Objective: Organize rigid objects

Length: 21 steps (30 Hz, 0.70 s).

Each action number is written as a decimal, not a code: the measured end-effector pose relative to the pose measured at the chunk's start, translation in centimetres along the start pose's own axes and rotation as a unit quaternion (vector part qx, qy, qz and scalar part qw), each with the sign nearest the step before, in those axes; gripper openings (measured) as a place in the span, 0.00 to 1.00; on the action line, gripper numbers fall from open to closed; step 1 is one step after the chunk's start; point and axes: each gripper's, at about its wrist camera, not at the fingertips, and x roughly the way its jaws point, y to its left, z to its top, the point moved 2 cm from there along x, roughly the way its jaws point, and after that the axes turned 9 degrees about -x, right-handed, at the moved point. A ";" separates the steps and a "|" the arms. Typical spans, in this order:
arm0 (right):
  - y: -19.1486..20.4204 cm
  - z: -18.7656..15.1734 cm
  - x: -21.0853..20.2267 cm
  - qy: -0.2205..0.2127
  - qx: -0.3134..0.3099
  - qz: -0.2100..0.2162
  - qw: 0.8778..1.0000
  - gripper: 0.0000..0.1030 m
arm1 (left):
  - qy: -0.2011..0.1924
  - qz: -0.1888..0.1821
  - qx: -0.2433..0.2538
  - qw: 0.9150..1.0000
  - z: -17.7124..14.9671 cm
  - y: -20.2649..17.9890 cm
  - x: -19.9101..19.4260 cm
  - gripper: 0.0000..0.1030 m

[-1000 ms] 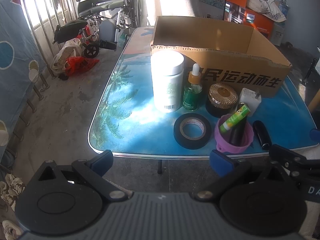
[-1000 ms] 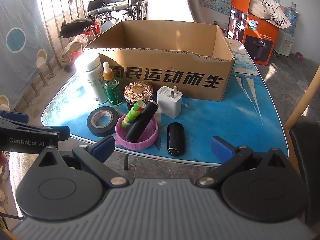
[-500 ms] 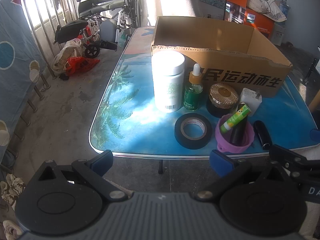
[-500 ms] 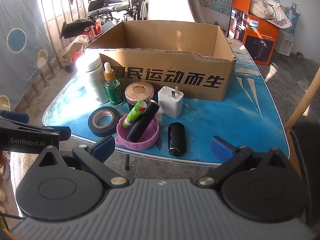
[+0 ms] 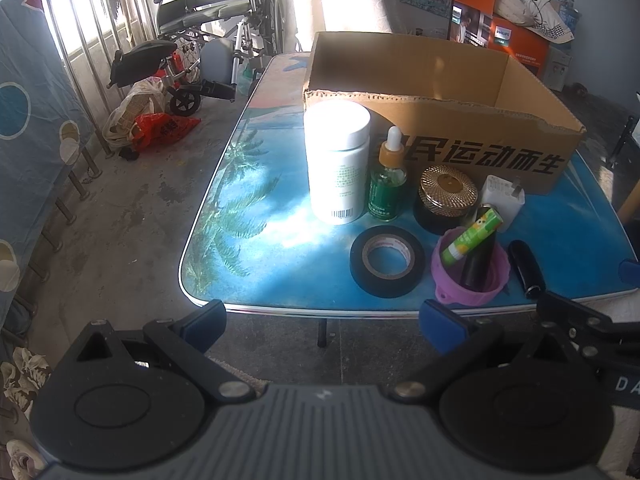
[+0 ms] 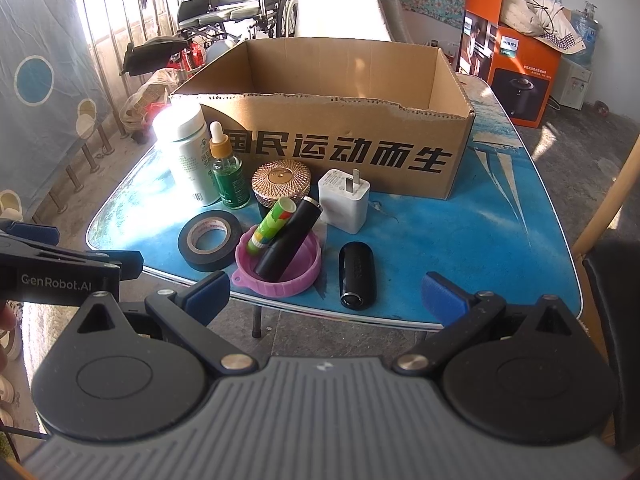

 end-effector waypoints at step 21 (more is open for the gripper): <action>-0.6 0.1 -0.2 -0.010 0.007 -0.001 1.000 0.99 | -0.006 -0.005 0.005 1.000 0.0 0.1 0.0 1.00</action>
